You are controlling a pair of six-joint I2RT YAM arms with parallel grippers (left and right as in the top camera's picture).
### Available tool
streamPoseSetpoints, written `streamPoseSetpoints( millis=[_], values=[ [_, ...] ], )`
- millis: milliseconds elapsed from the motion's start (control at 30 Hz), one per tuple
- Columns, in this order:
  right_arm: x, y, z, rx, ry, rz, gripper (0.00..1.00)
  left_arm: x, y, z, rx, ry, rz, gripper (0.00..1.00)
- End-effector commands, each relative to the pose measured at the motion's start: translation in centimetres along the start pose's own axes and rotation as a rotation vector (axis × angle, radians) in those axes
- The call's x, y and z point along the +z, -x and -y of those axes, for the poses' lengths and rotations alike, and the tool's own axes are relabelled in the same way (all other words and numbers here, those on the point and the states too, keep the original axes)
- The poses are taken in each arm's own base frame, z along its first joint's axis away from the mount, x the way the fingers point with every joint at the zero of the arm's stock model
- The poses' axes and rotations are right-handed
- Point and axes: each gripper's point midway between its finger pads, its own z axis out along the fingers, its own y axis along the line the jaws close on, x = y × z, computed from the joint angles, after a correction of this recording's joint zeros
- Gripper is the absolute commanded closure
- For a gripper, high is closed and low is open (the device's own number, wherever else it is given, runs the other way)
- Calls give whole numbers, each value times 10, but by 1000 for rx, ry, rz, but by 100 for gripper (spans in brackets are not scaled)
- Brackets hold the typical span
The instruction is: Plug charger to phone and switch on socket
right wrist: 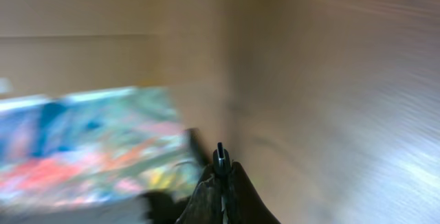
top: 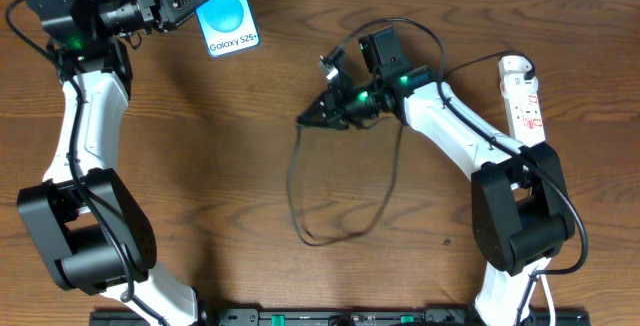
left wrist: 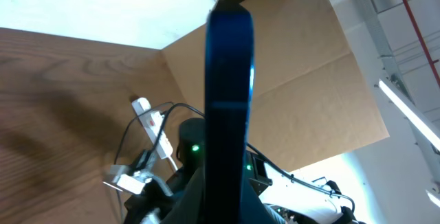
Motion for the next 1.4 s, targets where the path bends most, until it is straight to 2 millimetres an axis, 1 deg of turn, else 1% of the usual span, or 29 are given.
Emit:
streamPoseSetpoints(
  millis=[0, 100, 167, 233, 300, 367, 433, 500, 567, 633, 767, 867, 933, 1000, 1067, 1167, 1267, 1367],
  values=[
    [-17, 17, 62, -70, -341, 105, 99, 0, 0, 10, 59, -2, -1, 92],
    [-36, 18, 100, -49, -567, 141, 99, 0, 0, 10, 59, -2, -2, 93],
    [-49, 20, 118, -58, -687, 158, 99, 0, 0, 10, 59, -2, -2, 93],
    [-54, 21, 127, -73, -745, 157, 99, 0, 0, 10, 58, -2, -2, 93],
    [-51, 19, 133, -84, -752, 136, 99, 0, 0, 10, 58, -2, -2, 93],
    [-48, 17, 138, -80, -756, 121, 97, 0, 0, 10, 58, -2, -2, 93],
    [-44, 14, 143, -70, -758, 106, 89, 0, 0, 10, 58, -2, -2, 93],
    [-44, 14, 145, -68, -757, 103, 72, 0, 0, 10, 58, -2, -2, 93],
    [-44, 14, 144, -68, -755, 104, 59, 0, 0, 10, 58, -2, -2, 93],
    [-44, 14, 142, -62, -745, 101, 51, 0, 0, 10, 59, -2, -2, 93],
    [-41, 6, 139, 29, -707, 95, 49, 0, 0, 10, 58, -2, -1, 93],
    [-29, 1, 127, 134, -618, 94, 50, 0, 0, 10, 59, -2, -2, 93],
    [-23, -2, 125, 211, -614, 110, 51, 0, 0, 10, 59, -2, -2, 93],
    [-15, -3, 122, 234, -614, 118, 52, 0, 0, 10, 59, -2, -2, 93],
    [-10, -6, 127, 271, -673, 146, 54, 0, 0, 10, 58, -2, -2, 93],
    [-5, -11, 138, 310, -754, 168, 54, 0, 0, 9, 58, -2, -2, 92],
    [1, -13, 148, 325, -786, 172, 56, 0, 0, 10, 58, -2, -2, 93],
    [0, -10, 154, 337, -809, 193, 58, 0, 0, 9, 58, -2, -2, 93]
  ],
)
